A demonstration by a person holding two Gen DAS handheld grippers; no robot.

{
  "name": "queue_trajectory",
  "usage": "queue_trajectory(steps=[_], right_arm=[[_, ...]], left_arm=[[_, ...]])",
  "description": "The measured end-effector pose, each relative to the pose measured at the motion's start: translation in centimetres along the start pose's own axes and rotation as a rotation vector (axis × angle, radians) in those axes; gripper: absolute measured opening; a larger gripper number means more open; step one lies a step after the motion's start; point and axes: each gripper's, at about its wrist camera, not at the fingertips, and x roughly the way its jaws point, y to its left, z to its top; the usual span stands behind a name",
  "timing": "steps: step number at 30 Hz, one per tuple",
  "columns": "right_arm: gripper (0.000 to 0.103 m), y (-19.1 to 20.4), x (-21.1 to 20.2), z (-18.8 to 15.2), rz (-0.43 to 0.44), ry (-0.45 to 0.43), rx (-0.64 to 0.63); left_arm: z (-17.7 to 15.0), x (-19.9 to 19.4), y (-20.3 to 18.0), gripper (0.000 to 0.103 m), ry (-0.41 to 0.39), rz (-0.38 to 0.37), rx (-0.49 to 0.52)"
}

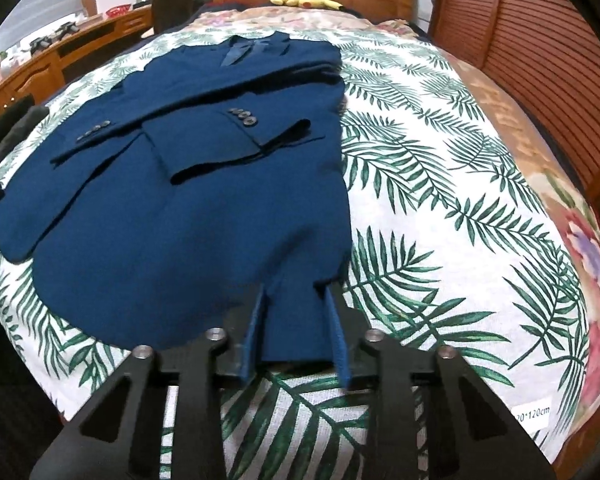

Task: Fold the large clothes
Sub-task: 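Lift the hem with both grippers and fold the jacket over toward the collar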

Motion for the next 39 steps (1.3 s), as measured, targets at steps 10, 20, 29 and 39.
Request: queue_trajectory(steps=[10,20,29,39], right_arm=[[0.008,0.2,-0.4,0.4,0.024,-0.039,0.016],[0.006,-0.8,-5.2,2.7,0.086,-0.188,0.114],[0.005,1.1,-11.5,6.0,0.101,-0.295,0.079],[0.005,3.0,-22.6,7.2,0.084,-0.443,-0.001]], left_arm=[[-0.7,-1.3,0.0,0.005,-0.013,-0.065,-0.013],[2.0,-6.6,-0.9,0.0,-0.137,-0.092,0.012],[5.6,-13.0,-1.7,0.0,-0.248,-0.089,0.076],[7.1,-23.7,-1.1,0.0,-0.425,-0.083,0.1]])
